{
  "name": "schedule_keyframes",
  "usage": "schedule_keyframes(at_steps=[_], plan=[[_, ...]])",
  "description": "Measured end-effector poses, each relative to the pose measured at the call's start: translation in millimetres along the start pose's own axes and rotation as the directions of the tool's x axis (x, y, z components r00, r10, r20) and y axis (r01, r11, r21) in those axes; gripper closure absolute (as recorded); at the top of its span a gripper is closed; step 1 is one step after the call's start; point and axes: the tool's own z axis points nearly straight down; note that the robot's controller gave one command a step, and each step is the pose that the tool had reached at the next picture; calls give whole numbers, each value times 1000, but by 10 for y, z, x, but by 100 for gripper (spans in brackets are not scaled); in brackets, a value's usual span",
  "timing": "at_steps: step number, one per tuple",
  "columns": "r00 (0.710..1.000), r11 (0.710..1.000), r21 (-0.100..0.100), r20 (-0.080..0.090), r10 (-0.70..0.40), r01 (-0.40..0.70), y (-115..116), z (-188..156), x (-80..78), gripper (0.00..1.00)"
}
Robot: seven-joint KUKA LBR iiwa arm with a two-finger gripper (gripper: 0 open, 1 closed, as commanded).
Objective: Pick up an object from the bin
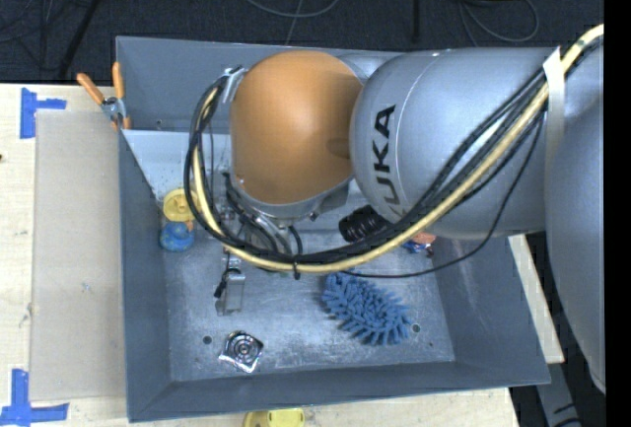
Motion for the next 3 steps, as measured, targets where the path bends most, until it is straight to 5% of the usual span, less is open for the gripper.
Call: schedule_keyframes(at_steps=[1, 2, 3], plan=[[1000, 1000, -2, 7, 4, -4, -13, -48, -16, 0], [998, 998, -5, 13, 65, -65, -125, 388, -189, 0], [1000, 1000, -3, 11, -3, 3, -461, 909, -475, 0]])
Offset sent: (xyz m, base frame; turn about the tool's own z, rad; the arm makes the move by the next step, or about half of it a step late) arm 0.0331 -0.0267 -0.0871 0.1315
